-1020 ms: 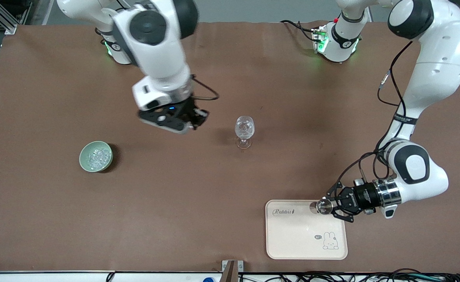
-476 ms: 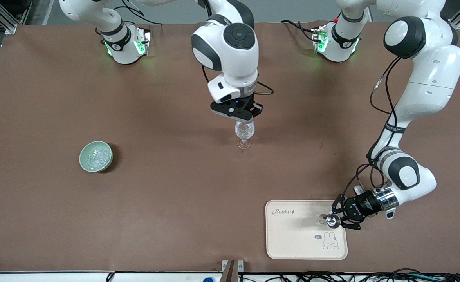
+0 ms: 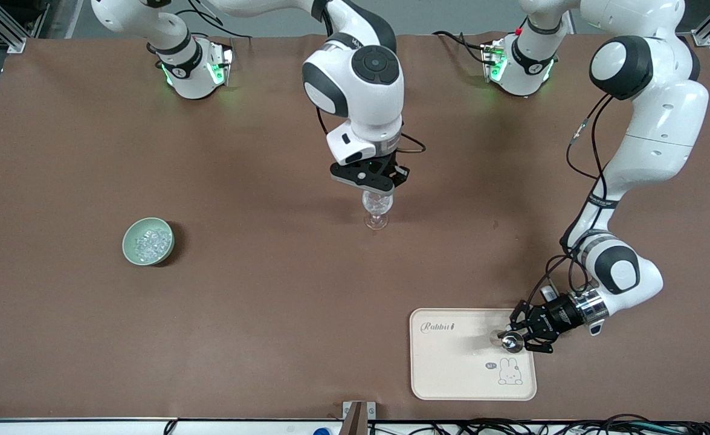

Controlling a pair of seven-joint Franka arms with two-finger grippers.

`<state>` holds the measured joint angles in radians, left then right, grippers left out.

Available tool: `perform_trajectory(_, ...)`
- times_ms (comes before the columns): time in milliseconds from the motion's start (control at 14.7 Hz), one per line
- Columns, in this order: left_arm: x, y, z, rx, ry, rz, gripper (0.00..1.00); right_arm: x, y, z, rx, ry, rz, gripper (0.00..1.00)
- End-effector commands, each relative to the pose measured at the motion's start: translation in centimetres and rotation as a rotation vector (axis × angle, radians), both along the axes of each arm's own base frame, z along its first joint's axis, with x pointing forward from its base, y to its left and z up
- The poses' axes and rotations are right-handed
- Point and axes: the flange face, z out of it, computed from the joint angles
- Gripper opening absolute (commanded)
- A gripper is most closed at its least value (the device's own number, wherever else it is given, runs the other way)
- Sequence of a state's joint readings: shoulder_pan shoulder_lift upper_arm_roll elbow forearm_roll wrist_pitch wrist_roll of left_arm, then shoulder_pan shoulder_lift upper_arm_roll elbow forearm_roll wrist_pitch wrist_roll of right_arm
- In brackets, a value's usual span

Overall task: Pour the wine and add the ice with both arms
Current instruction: 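Lower the jigger onto the tray while the right gripper drops ice in the glass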

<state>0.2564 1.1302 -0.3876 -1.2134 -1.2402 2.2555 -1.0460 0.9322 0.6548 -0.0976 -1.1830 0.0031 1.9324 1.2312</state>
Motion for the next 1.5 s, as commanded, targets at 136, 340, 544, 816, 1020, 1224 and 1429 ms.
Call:
perform_trajectory(136, 0.4, 0.0, -0.9, -0.017, -0.045, 0.026, 0.09, -0.1, 0.4, -1.4, -0.031, -0.016, 0.006, 0.03)
perform_trajectory(340, 0.2, 0.2, -2.1, -0.021, -0.084, 0.037, 0.18, -0.2, 0.4, -1.6, -0.042, -0.022, 0.012, 0.05)
perform_trajectory(544, 0.1, 0.1, -2.0, -0.015, -0.086, 0.033, 0.36, -0.2, 0.4, -1.6, -0.041, -0.018, 0.012, 0.28)
perform_trajectory(816, 0.3, 0.3, -0.5, -0.003, -0.095, 0.026, 0.86, -1.2, 1.1, -1.5, -0.046, -0.022, 0.026, 0.96)
perform_trajectory(1020, 0.3, 2.0, 1.4, 0.068, -0.116, -0.015, 1.00, -1.2, 1.0, -1.2, -0.047, -0.021, 0.030, 1.00)
perform_trajectory(1224, -0.3, 3.0, 4.2, 0.196, -0.113, -0.113, 1.00, -0.4, -0.1, -0.2, -0.059, -0.029, 0.035, 1.00)
perform_trajectory(1429, -1.3, 5.3, 7.7, 0.313, -0.139, -0.335, 1.00, 1.7, -4.6, 2.0, -0.207, -0.014, 0.117, 1.00)
